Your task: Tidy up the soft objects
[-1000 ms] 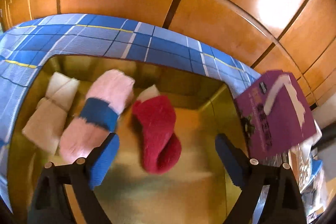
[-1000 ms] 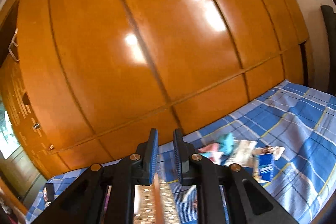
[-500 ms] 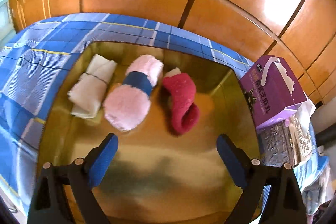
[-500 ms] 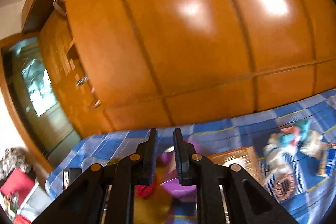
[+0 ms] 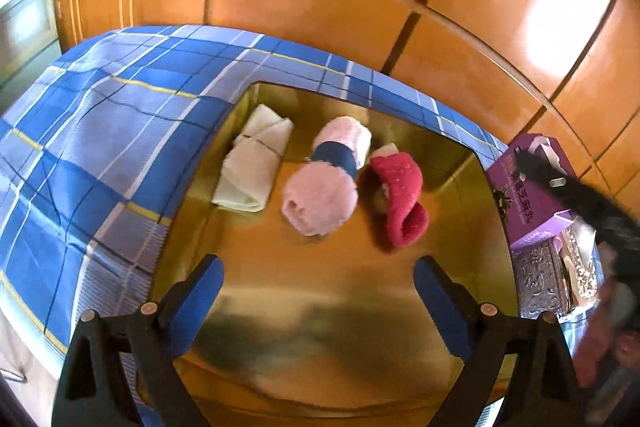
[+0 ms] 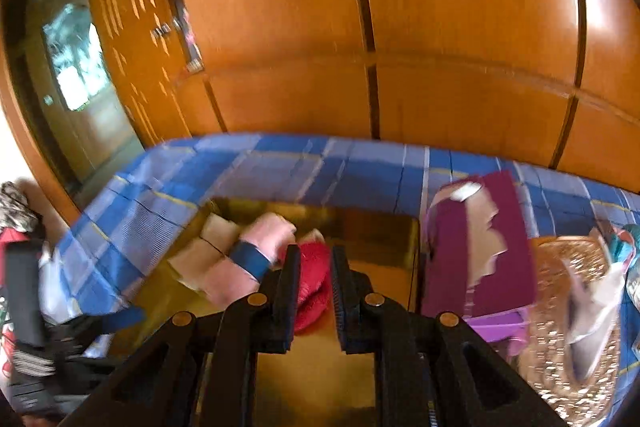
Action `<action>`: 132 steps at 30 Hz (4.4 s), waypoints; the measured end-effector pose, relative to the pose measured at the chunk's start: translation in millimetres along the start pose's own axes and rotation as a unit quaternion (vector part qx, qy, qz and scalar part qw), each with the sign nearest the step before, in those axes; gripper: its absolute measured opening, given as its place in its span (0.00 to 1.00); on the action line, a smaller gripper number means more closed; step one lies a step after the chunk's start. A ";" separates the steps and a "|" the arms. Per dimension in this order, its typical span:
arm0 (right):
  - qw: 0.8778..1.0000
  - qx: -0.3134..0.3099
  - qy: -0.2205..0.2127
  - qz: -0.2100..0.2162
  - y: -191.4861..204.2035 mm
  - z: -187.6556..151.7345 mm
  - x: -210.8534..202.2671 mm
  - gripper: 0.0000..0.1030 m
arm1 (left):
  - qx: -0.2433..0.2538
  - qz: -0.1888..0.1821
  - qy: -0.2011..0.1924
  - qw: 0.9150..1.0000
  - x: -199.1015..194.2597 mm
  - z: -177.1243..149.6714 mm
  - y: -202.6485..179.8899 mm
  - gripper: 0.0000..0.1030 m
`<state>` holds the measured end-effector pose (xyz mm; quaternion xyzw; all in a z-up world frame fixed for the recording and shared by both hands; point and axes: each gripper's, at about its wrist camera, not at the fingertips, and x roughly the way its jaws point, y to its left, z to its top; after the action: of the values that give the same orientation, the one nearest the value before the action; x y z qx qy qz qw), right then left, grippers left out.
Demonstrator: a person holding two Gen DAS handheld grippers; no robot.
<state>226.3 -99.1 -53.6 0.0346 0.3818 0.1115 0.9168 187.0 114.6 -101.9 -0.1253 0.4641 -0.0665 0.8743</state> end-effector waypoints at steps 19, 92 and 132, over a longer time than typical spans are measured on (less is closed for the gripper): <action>0.983 -0.016 0.120 -0.141 5.6 0.6 113.4 0.30 | -0.029 0.001 0.007 1.000 -3.2 -6.5 22.4 0.94; 0.952 0.271 -0.005 -0.144 -313.2 -141.0 -151.2 0.44 | 0.165 -0.138 0.013 0.976 -21.0 -67.7 -150.7 0.98; 0.942 0.308 -0.104 -0.087 -383.9 -191.1 -129.3 0.09 | 0.285 -0.183 0.029 0.940 -23.6 -44.2 -395.2 0.99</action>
<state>70.9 -506.5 -156.0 0.2928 0.3017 -0.0961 0.9022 137.2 -266.2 4.0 0.0484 0.4199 -0.3583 0.8325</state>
